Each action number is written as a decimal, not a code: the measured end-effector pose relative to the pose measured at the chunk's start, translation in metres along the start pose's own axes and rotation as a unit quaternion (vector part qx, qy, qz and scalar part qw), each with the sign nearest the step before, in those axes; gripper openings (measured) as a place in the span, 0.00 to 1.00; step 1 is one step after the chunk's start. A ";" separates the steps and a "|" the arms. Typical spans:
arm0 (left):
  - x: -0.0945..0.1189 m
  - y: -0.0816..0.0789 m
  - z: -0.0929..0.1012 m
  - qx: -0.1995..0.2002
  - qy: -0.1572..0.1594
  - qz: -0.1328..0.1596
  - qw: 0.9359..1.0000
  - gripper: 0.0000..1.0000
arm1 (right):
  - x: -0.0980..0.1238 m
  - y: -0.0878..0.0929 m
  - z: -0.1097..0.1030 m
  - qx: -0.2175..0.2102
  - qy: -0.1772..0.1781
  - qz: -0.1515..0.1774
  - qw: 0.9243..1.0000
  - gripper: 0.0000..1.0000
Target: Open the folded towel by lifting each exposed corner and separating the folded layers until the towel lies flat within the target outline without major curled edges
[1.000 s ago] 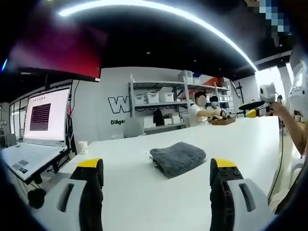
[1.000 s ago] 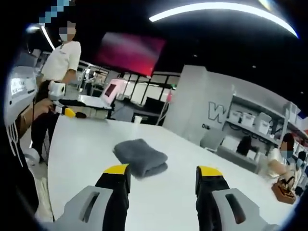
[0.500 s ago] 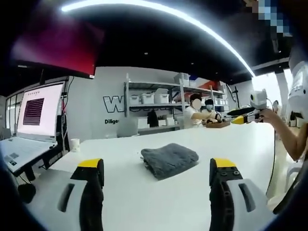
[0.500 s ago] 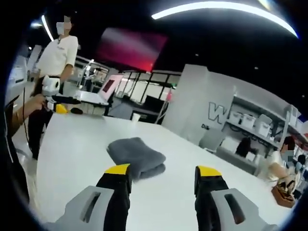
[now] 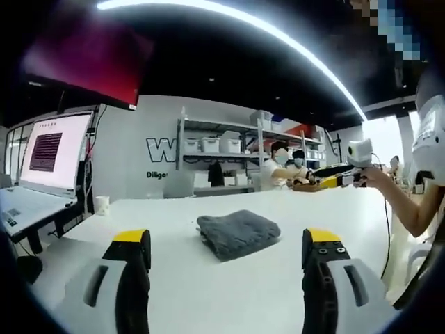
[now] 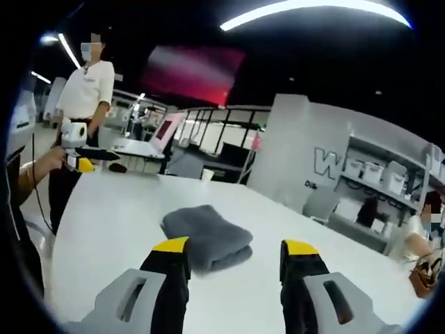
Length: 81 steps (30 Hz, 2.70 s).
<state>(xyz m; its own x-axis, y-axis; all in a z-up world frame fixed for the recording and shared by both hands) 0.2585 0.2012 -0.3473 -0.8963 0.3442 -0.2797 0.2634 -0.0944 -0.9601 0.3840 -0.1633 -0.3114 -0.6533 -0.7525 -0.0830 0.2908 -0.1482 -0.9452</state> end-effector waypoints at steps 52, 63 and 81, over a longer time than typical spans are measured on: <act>-0.002 0.000 -0.003 -0.003 0.002 -0.013 1.000 0.89 | -0.138 0.019 0.028 -0.036 0.022 0.009 0.999 0.46; -0.006 -0.002 -0.003 -0.004 -0.004 -0.013 1.000 0.89 | -0.157 0.043 0.032 -0.035 0.027 -0.008 0.999 0.42; -0.007 0.003 0.000 -0.004 -0.002 -0.025 1.000 0.89 | -0.167 0.099 0.039 -0.097 0.082 -0.021 0.992 0.39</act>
<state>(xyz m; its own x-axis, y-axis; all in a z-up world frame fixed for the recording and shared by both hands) 0.2650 0.1984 -0.3484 -0.9100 0.3440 -0.2316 0.2212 -0.0699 -0.9727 0.5491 -0.0776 -0.3788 -0.7717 -0.6311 -0.0785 0.1323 -0.0386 -0.9905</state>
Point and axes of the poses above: the point that each gripper's makers call its tool centre point, and the gripper's own axes: x roughly backward along the fingers, z roughly to its right, y roughly out of its underside, the point moved 4 cm from there along x, roughly backward along the fingers, and after that the axes turned 13 degrees about z, right-handed, at the moved point
